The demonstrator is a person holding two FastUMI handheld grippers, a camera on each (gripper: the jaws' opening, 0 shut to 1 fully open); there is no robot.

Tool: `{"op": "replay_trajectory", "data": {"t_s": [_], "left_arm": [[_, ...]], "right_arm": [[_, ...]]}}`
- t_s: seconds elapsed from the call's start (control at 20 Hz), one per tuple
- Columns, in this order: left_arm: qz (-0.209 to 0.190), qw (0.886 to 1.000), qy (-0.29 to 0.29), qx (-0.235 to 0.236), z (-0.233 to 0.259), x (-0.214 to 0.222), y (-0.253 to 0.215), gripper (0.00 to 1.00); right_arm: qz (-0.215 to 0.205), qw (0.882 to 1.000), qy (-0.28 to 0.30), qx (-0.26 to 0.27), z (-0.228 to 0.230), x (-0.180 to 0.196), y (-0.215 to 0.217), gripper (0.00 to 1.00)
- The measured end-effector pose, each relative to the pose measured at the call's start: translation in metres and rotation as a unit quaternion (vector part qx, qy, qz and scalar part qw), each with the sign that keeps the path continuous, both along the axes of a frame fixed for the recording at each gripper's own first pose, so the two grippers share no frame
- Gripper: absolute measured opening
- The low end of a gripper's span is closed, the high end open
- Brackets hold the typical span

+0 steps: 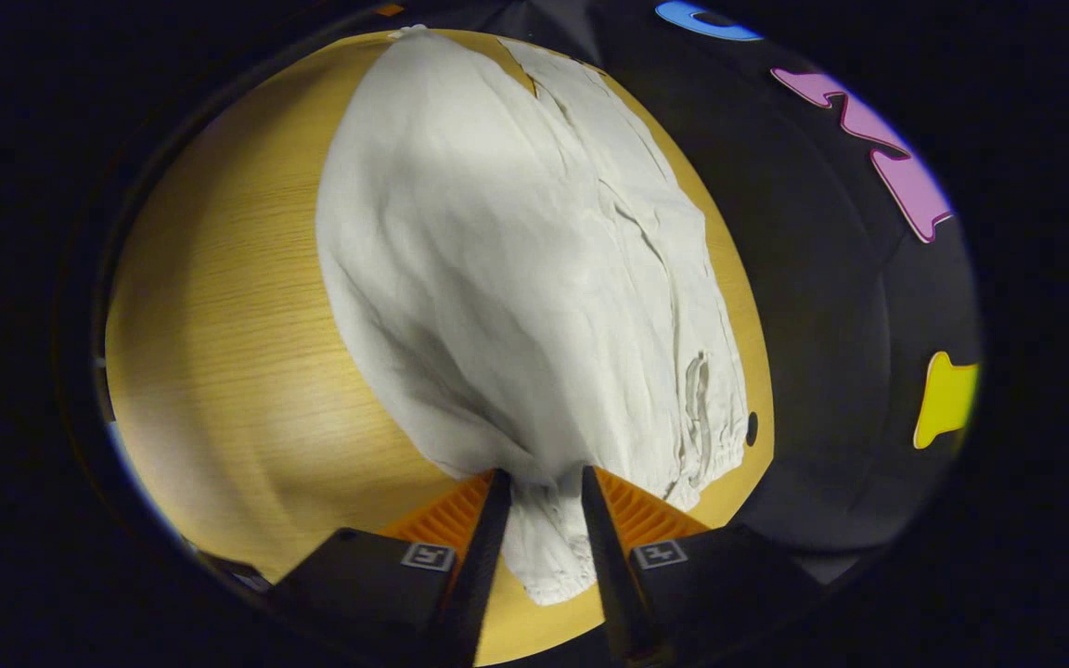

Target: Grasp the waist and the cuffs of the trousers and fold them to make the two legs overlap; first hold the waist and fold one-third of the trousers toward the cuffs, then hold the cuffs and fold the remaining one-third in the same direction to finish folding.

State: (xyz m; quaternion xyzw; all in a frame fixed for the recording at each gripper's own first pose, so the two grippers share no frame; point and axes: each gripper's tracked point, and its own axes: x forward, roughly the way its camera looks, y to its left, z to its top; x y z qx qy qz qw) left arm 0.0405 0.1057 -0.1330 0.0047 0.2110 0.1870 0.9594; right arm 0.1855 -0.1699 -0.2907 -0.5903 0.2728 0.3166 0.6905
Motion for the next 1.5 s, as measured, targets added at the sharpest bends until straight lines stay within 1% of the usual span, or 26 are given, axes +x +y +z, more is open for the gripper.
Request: {"op": "replay_trajectory", "data": {"t_s": [0.05,0.1,0.15,0.2,0.25,0.3,0.35,0.45,0.55,0.65,0.7,0.75,0.8,0.85,0.95,1.05,1.15,1.2,1.25,1.4,1.5], "left_arm": [[0.002,1.0,0.002,0.004,-0.002,-0.003,0.005,0.99],[0.005,1.0,0.004,0.009,-0.003,-0.006,0.011,0.99],[0.008,1.0,0.006,0.013,-0.004,-0.009,0.017,0.99],[0.011,1.0,0.009,0.015,-0.007,-0.012,0.022,0.99],[0.018,1.0,0.017,0.019,-0.01,-0.017,0.028,0.99],[0.026,0.999,0.026,0.025,-0.016,-0.021,0.034,0.98],[0.029,0.998,0.035,0.031,-0.02,-0.025,0.038,0.99],[0.028,0.997,0.051,0.051,-0.028,-0.031,0.048,0.99],[0.012,0.995,0.069,0.077,-0.038,-0.034,0.058,0.98],[-0.009,0.99,0.092,0.111,-0.044,-0.035,0.072,0.97],[-0.025,0.985,0.108,0.132,-0.045,-0.034,0.079,0.97],[-0.043,0.978,0.124,0.165,-0.045,-0.031,0.091,0.97],[-0.064,0.966,0.138,0.207,-0.043,-0.028,0.101,0.97],[-0.088,0.951,0.153,0.253,-0.044,-0.02,0.112,0.97],[-0.143,0.915,0.179,0.331,-0.046,-0.005,0.119,0.97],[-0.193,0.881,0.198,0.383,-0.053,0.017,0.118,0.96],[-0.224,0.846,0.217,0.433,-0.061,0.038,0.121,0.96],[-0.236,0.828,0.227,0.455,-0.064,0.046,0.122,0.96],[-0.25,0.813,0.23,0.472,-0.067,0.054,0.122,0.96],[-0.289,0.776,0.237,0.508,-0.076,0.078,0.116,0.96],[-0.315,0.746,0.251,0.53,-0.079,0.087,0.112,0.93]], "right_arm": [[0.01,1.0,-0.016,-0.013,0.002,0.002,0.001,0.28],[0.022,0.999,-0.029,-0.025,0.003,0.002,0.004,0.22],[0.03,0.998,-0.041,-0.03,0.003,0.006,0.005,0.14],[0.03,0.998,-0.041,-0.032,0.005,0.004,0.003,0.14],[0.025,0.999,-0.037,-0.028,0.003,0.007,0.006,0.11],[0.023,0.999,-0.034,-0.023,0.001,0.008,0.004,0.11],[0.021,0.999,-0.031,-0.02,0.005,0.004,0.005,0.08],[0.013,0.999,-0.024,-0.018,0.005,0.005,0.005,0.06],[0.013,0.999,-0.024,-0.02,0.004,0.006,0.005,0.05],[0.019,0.999,-0.029,-0.025,0.003,0.006,0.005,0.06],[0.02,0.999,-0.031,-0.028,0.003,0.006,0.005,0.05],[0.02,0.999,-0.032,-0.029,0.003,0.006,0.005,0.05],[0.02,0.999,-0.032,-0.029,0.003,0.005,0.005,0.05],[0.02,0.999,-0.032,-0.029,0.003,0.006,0.005,0.05],[0.017,0.999,-0.03,-0.027,0.003,0.006,0.005,0.05],[0.017,0.999,-0.032,-0.029,0.003,0.006,0.005,0.05],[0.02,0.999,-0.035,-0.033,0.003,0.006,0.005,0.05],[0.02,0.999,-0.036,-0.034,0.003,0.006,0.006,0.05],[0.021,0.999,-0.037,-0.035,0.003,0.006,0.005,0.05],[0.025,0.998,-0.04,-0.034,0.003,0.005,0.005,0.05],[0.028,0.998,-0.044,-0.037,0.003,0.005,0.005,0.05]]}}
